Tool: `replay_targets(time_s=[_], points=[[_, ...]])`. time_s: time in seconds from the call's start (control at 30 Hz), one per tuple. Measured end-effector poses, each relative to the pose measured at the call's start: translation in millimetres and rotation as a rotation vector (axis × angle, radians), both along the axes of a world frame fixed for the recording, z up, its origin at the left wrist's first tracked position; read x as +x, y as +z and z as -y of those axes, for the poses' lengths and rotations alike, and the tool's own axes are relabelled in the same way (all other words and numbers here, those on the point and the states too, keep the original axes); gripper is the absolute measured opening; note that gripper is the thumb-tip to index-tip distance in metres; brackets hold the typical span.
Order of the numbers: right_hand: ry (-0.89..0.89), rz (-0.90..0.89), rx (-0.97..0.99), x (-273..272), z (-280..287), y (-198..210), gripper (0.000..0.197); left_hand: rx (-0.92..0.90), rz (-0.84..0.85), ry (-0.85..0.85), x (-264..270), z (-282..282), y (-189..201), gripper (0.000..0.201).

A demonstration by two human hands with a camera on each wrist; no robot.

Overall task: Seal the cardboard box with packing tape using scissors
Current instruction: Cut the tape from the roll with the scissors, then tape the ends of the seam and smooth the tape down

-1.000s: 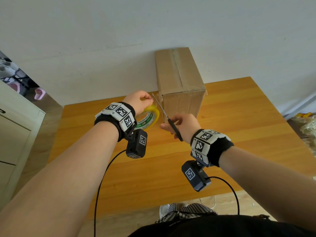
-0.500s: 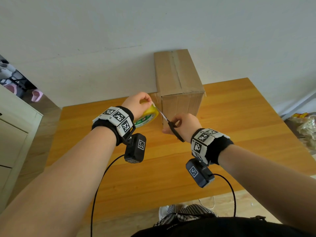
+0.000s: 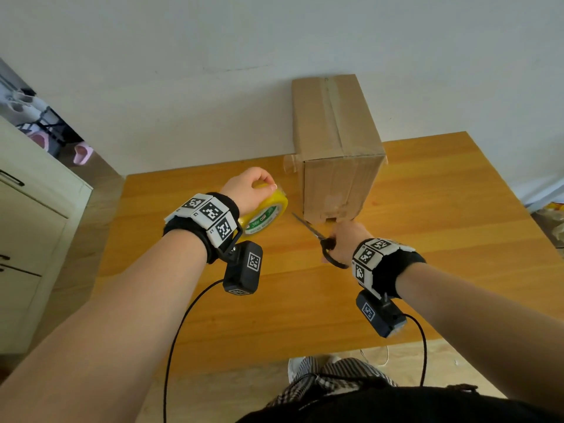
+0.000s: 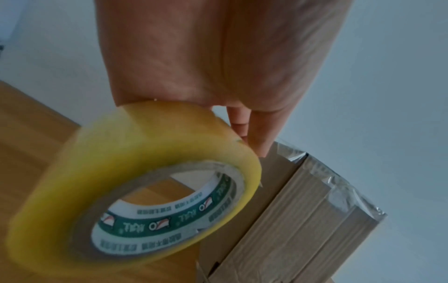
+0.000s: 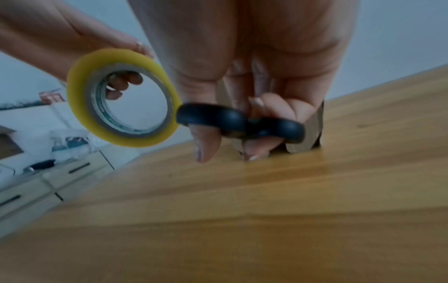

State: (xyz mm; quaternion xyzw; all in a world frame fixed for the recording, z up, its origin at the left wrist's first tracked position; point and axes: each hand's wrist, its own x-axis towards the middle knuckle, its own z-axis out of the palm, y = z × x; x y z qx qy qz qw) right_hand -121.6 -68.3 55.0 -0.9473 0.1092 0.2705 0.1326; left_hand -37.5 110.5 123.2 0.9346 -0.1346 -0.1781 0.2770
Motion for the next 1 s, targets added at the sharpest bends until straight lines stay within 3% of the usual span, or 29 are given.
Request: replay_targets(time_s=[0.17,0.27,0.4,0.67,0.77,0.9,1.0], points=[[0.049,-0.126,-0.053,-3.8,-2.5,-27.1,0.012,-0.039,-0.032,0.046,-9.6,-6.0,-14.9,0.026],[0.035,-0.103,-0.033,-8.8,-2.5,-37.8,0.032,-0.083,-0.046,0.083,-12.1,-8.5,-22.5,0.024],[0.096,-0.104,-0.091,-12.5,-3.9,-40.2,0.02,-0.119,-0.061,0.137,-11.5,-10.5,-27.1,0.022],[0.137,-0.078,-0.166,-10.1,-8.8,-29.9,0.017,-0.17,-0.013,0.227,-4.9,-7.0,-23.7,0.028],[0.124,0.233,-0.121,-3.5,-10.8,-11.4,0.017,-0.224,-0.014,0.273,-1.5,-2.7,-19.3,0.032],[0.136,0.986,0.097,10.8,-14.0,23.7,0.021,-0.292,-0.037,0.344,0.8,5.8,-11.0,0.048],[0.175,1.192,0.018,27.8,-7.8,45.4,0.02,-0.318,-0.052,0.386,2.7,13.0,-5.1,0.065]])
